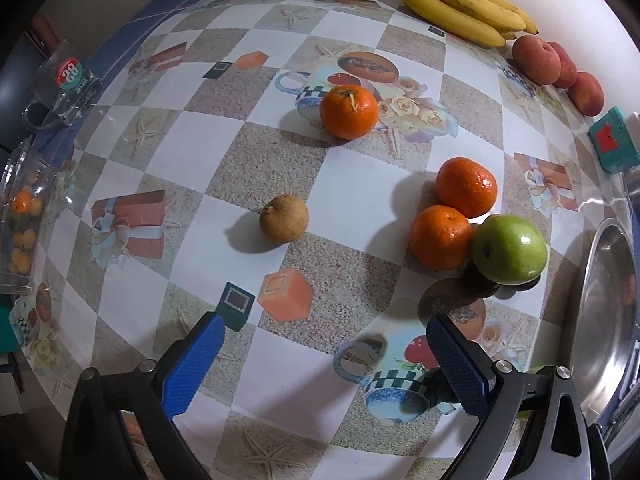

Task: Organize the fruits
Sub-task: 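Close the right tool on the yellow-green mango while the left tool approaches a dark plum, then close the left tool on the dark plum and lift it, then carry the plum in the left tool and mango in the right tool over the steel basin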

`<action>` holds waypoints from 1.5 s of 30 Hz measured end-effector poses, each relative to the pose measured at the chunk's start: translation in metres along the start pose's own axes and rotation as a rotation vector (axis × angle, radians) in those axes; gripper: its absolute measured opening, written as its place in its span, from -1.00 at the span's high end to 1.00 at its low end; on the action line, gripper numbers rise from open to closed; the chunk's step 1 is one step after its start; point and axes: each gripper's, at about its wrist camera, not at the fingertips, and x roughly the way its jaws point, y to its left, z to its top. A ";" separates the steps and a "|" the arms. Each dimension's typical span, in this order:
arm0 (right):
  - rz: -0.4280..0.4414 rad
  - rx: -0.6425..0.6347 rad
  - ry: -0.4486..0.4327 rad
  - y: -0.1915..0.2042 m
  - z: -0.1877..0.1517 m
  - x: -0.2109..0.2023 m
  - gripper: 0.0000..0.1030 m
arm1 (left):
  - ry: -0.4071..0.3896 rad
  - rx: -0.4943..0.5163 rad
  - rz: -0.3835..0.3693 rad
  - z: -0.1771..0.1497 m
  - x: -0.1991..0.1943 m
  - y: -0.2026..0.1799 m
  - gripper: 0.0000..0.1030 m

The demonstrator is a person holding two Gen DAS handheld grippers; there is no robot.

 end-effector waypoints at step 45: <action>0.094 0.071 -0.103 -0.027 0.012 -0.039 0.21 | 0.033 0.188 -0.232 -0.027 -0.035 -0.075 0.43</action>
